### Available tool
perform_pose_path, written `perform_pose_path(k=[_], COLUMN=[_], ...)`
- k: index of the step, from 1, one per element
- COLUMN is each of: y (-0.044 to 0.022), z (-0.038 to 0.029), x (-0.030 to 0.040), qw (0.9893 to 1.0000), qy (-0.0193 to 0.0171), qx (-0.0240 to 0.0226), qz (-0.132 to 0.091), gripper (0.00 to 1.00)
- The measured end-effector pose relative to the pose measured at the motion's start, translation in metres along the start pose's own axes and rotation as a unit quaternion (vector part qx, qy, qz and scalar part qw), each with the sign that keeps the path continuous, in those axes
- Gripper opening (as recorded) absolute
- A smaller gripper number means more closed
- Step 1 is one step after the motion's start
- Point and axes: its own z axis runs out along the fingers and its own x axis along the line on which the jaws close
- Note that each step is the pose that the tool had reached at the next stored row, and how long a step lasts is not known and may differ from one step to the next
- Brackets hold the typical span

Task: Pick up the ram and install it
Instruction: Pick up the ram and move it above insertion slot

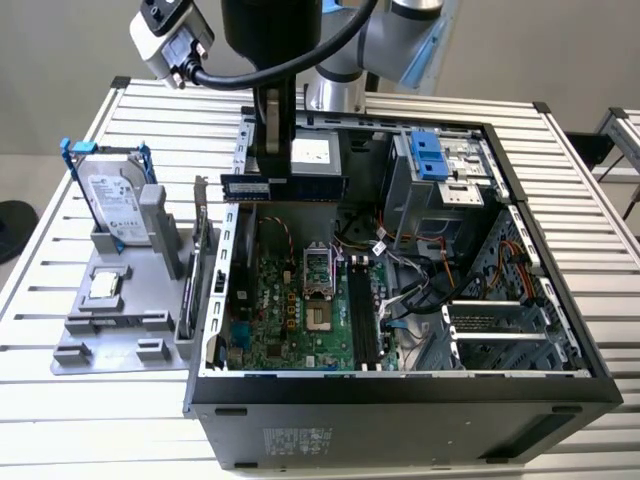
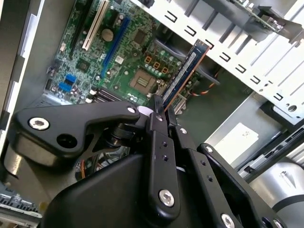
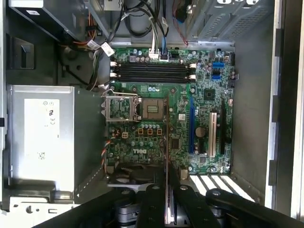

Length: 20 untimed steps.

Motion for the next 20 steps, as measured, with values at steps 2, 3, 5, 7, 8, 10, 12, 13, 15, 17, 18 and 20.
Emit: perform_pose_path(k=[2, 3, 5, 7, 8, 10, 12, 13, 15, 17, 18, 20], y=[0.0031, 0.0046, 0.0076, 0.0107, 0.0123, 0.0152, 0.0182, 0.0197, 0.0227, 0.0257, 0.0272, 0.0302], z=[0.0001, 0.0001, 0.0002, 0.0004, 0.0004, 0.0005, 0.0006, 0.0006, 0.0007, 0.0008, 0.0008, 0.0009], x=[0.0001, 0.0002, 0.0003, 0.0005, 0.0005, 0.0007, 0.0008, 0.0009, 0.001, 0.0012, 0.0013, 0.0014], qw=[1.0, 1.0, 1.0, 1.0, 1.0, 1.0, 1.0, 1.0, 1.0, 1.0, 1.0, 1.0], qy=[0.0, 0.0, 0.0, 0.0, 0.0, 0.0, 0.0, 0.0, 0.0, 0.0, 0.0, 0.0], qx=[0.0, 0.0, 0.0, 0.0, 0.0, 0.0, 0.0, 0.0, 0.0, 0.0, 0.0, 0.0], qz=[0.0, 0.0, 0.0, 0.0, 0.0, 0.0, 0.0, 0.0, 0.0, 0.0, 0.0, 0.0], gripper=[0.0, 0.0, 0.0, 0.0, 0.0, 0.0, 0.0, 0.0, 0.0, 0.0, 0.0, 0.0])
